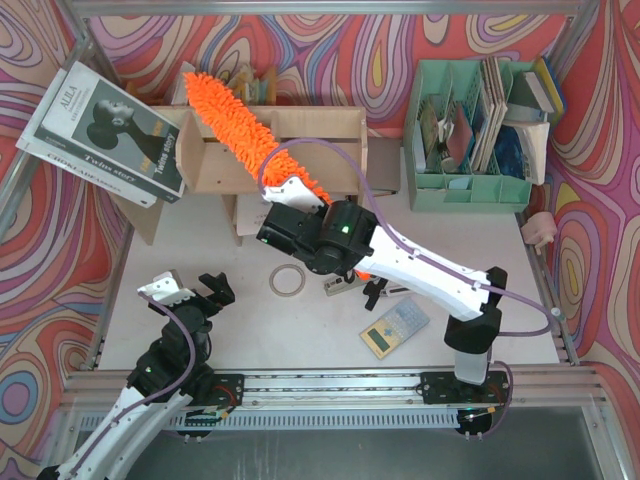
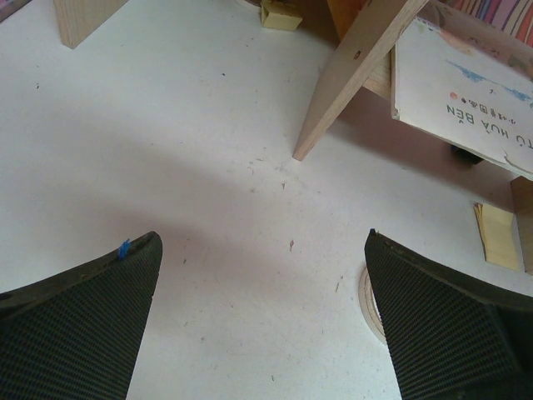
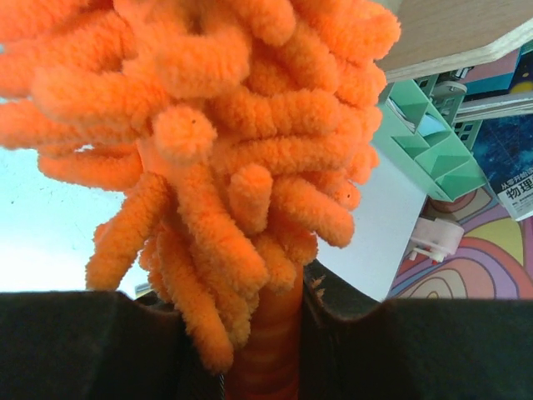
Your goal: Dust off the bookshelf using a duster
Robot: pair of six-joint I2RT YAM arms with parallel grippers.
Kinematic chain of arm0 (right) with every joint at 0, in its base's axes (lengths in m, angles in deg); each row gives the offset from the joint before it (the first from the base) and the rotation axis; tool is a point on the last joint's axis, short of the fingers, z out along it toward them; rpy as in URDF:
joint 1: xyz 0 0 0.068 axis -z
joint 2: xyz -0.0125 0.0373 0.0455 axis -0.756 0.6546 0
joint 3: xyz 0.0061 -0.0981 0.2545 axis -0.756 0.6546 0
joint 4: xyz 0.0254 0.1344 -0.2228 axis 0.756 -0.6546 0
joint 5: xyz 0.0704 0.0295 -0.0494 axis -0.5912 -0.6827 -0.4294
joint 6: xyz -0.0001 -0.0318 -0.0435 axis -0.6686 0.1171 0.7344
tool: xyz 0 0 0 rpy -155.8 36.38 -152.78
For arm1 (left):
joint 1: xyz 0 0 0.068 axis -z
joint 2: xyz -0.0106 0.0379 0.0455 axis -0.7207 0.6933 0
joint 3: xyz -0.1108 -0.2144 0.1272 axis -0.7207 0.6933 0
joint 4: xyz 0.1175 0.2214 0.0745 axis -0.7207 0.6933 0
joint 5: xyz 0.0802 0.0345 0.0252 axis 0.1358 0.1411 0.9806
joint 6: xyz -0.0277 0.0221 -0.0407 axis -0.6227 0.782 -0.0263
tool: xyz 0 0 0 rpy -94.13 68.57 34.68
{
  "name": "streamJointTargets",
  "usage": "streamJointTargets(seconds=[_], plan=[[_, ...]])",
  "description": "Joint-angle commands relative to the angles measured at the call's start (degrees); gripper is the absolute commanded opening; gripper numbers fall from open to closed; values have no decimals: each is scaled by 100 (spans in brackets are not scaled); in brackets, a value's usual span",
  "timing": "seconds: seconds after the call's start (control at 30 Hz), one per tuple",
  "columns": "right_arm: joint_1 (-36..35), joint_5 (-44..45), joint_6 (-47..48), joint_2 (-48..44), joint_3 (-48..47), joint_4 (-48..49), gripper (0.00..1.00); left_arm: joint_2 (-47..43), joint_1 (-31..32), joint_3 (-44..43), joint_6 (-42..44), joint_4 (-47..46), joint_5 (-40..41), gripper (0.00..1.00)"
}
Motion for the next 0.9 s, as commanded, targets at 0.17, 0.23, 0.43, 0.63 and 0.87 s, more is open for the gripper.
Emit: streamJointTargets(seconds=[0.17, 0.23, 0.43, 0.63, 0.87], plan=[[27, 146, -211, -20, -493, -24, 0, 38, 2, 65, 88, -95, -36, 98], [-94, 180, -92, 78, -627, 22, 0, 44, 2, 65, 88, -93, -32, 99], [-344, 32, 269, 163, -680, 435, 0, 53, 2, 65, 93, -111, -32, 99], [-423, -343, 452, 188, -586, 787, 0, 58, 2, 65, 96, -110, -36, 99], [-364, -168, 222, 127, -248, 694, 0, 56, 2, 58, 88, -100, -27, 98]])
